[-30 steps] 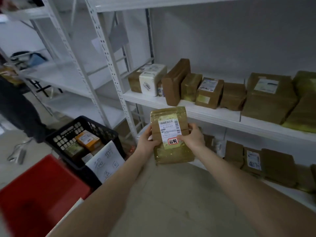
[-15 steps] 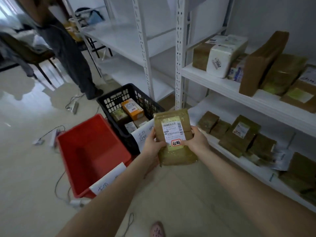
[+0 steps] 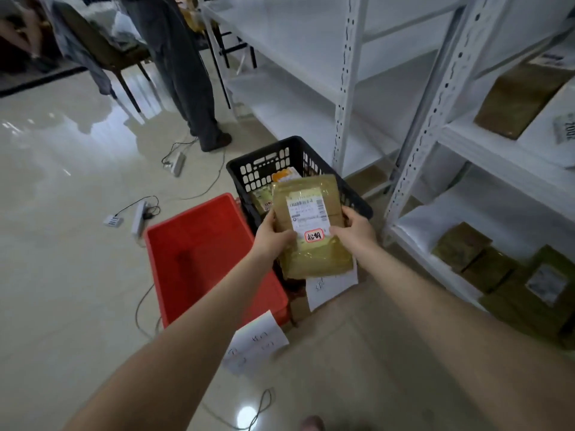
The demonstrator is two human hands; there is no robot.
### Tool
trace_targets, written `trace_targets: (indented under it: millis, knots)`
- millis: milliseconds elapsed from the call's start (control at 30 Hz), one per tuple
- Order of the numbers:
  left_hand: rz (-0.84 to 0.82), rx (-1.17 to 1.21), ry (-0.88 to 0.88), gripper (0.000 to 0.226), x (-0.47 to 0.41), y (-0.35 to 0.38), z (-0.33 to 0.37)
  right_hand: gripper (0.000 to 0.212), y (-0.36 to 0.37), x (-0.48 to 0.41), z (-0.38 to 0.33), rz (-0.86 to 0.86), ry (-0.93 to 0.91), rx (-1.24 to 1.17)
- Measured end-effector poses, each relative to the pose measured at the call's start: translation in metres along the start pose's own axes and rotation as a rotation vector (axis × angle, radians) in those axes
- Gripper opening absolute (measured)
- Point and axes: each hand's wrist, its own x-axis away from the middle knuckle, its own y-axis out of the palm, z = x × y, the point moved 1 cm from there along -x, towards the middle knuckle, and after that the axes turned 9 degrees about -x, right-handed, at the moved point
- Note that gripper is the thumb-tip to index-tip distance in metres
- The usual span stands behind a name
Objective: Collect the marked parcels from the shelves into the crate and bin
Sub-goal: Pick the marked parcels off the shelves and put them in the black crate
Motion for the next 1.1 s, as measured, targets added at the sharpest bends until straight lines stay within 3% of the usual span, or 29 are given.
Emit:
trace_targets:
  millis: [233,567,867,1100]
  knots:
    - [0.123,0.062,0.083,0.074,-0.107,-0.040,0.057,0.057,0.014,-0.116,-0.079,-0.124,-0.116,-0.161]
    - [0.193,0.119,-0.120,0.061,-0.237,-0.013,0.027,0.058,0.045,-0.280,-0.050,-0.306,0.037,-0.018]
    - [0.149,-0.077,-0.588,0.060,-0.286,0.039,-0.095,0.056,0.081,-0.334,0.059,-0.446,0.349,0.208]
    - [0.040,-0.282,-0.821,0.073,-0.298,0.066,-0.150,0.054,0.109,-0.340,0.124,-0.511,0.502,0.260]
